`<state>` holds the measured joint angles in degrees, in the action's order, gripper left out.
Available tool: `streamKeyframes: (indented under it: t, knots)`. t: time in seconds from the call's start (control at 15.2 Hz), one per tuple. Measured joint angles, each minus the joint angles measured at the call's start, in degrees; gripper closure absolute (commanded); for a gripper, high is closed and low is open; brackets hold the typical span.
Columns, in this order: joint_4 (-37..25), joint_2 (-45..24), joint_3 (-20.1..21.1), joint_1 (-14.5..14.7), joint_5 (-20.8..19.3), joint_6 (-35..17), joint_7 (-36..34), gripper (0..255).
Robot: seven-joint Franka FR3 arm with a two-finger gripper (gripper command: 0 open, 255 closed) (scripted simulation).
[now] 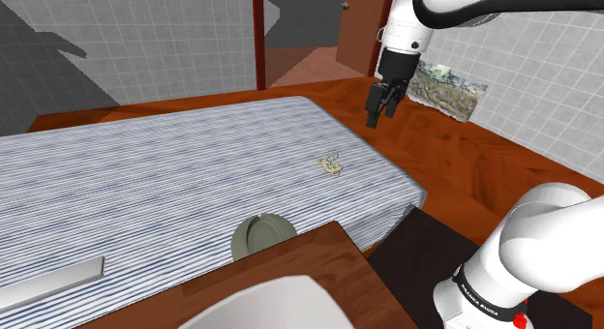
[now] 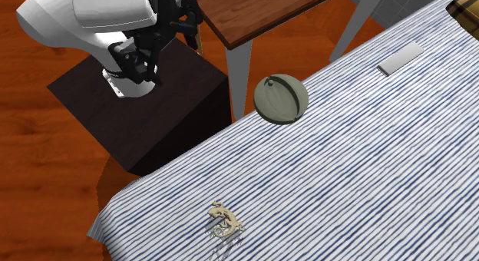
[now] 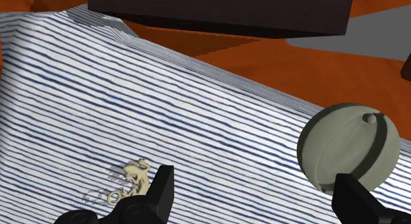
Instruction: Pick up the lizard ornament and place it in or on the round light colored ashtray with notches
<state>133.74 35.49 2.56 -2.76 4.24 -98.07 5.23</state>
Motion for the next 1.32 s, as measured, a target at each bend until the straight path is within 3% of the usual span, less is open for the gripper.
streamKeyframes:
  t: [0.73, 1.32]
  knots:
    - [-1.5, -19.5, -3.0, -2.2, -1.8, -16.6, 4.3, 0]
    - [-9.8, -38.5, -5.0, -3.8, -1.8, -26.1, 7.7, 0]
